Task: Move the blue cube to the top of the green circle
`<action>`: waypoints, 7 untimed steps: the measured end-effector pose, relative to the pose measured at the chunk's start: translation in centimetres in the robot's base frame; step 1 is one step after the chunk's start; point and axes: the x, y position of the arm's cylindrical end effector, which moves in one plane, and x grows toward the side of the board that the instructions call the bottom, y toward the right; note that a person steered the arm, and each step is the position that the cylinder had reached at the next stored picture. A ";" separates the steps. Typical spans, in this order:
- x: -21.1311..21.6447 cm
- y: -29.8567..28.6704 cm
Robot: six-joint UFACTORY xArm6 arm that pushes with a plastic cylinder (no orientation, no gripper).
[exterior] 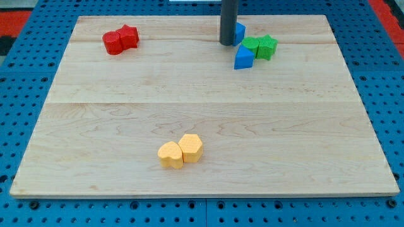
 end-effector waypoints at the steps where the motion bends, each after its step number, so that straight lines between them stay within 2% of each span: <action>1: -2.0 -0.5; 2: -3.7 -3.8; 3: -5.1 -3.3; 4: -5.5 0.5; 7: -5.5 3.2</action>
